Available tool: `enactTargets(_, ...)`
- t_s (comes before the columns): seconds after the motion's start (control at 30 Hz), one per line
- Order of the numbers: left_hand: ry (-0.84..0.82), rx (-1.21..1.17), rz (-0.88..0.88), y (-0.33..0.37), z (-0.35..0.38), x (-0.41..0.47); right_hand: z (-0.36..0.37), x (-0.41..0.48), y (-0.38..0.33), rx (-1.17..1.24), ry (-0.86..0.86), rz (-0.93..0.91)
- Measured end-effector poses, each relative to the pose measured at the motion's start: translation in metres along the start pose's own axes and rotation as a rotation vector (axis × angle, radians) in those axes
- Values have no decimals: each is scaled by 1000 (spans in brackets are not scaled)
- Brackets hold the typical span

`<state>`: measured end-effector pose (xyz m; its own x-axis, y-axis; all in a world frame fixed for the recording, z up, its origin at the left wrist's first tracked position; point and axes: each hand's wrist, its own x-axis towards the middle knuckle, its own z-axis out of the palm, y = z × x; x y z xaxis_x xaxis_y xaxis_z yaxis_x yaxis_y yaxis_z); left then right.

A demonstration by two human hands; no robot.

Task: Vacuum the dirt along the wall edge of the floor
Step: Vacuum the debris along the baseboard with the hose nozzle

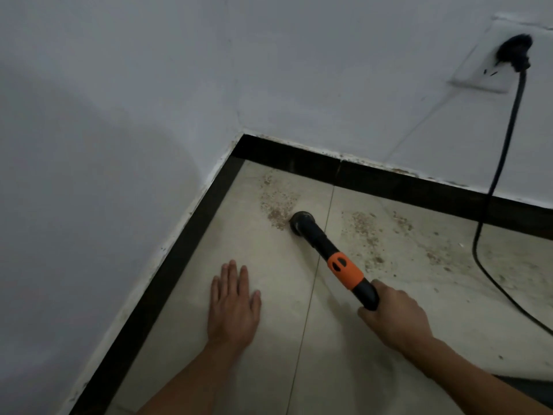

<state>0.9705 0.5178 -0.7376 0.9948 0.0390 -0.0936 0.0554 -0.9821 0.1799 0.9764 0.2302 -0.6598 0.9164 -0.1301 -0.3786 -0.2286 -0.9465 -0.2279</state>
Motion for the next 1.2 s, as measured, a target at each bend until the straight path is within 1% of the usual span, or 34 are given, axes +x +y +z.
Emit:
enactTargets(0.2,-3,-23,-26,-1,2,3,-26,86,-18,80,79,70)
enactTargets(0.33,-3,-16,-23,-3,3,5,-31,119,-32,125,56,108)
enactTargets(0.4,0,-16,-22,-3,2,5,-28,115,-31,121,58,102)
enactTargets(0.5,10,-17,-21,-2,0,5,-20,81,-17,118,62,69)
enactTargets(0.57,17,-21,-18,-2,0,3,-14,48,-5,83,27,38)
enactTargets(0.67,16,-16,-19,-2,0,3,-5,4,9,-49,-68,-8)
enactTargets(0.77,25,-31,-21,0,-1,2,-3,-10,6,-106,-103,-72)
enactTargets(0.87,33,-34,-18,-1,0,2,-6,6,-7,-97,-65,-104)
enactTargets(0.93,47,-37,-14,-2,1,2,-9,30,-17,-67,-6,-85)
enactTargets(1.03,45,-27,-10,-2,2,3,-14,73,-29,42,61,-37)
enactTargets(1.2,34,-13,-17,-3,3,3,-23,117,-39,131,62,55)
